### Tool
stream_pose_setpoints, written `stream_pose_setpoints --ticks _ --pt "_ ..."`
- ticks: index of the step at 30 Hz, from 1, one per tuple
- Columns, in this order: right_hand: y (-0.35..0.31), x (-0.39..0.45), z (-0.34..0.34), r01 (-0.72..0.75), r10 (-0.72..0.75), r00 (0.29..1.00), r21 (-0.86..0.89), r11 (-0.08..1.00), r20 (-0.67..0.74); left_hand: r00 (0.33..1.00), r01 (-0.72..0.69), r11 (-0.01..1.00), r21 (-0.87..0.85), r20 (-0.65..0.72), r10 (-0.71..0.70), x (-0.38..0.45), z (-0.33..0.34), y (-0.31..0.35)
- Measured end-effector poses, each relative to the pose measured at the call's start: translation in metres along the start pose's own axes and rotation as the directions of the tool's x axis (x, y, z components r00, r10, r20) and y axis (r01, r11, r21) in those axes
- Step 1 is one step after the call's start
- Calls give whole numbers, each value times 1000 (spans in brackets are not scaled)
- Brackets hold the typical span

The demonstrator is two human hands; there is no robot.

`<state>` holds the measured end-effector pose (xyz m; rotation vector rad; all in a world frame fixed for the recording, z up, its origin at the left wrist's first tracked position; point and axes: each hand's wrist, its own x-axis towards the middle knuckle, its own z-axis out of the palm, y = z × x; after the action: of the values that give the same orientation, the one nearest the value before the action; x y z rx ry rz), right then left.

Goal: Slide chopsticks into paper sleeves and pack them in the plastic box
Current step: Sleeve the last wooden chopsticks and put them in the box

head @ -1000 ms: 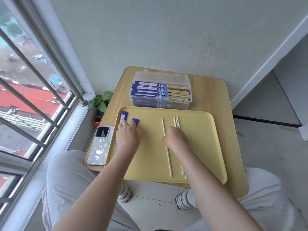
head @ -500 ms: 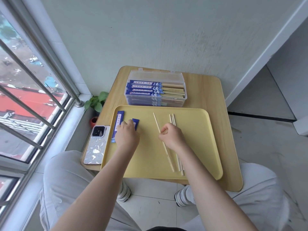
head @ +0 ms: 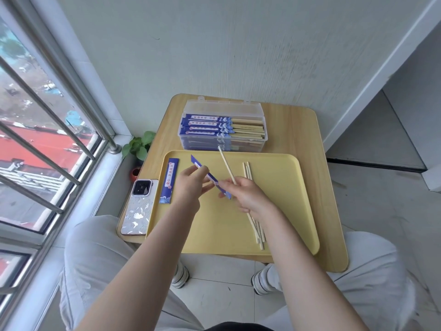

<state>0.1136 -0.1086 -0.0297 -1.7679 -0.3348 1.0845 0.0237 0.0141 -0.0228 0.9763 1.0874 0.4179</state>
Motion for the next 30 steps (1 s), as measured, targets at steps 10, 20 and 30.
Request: stream_pose_setpoints --ticks 10,20,30 --pt "1 -5 -17 100 -71 978 137 986 -197 997 16 1000 -20 -80 -17 -9 11 0" --pt "-4 -16 -28 210 -212 977 -45 977 -39 870 -488 351 799 478 120 -24 24 11" --pt "0 -8 -36 100 -92 981 41 994 -169 893 -444 368 817 438 106 -12 0 -9"
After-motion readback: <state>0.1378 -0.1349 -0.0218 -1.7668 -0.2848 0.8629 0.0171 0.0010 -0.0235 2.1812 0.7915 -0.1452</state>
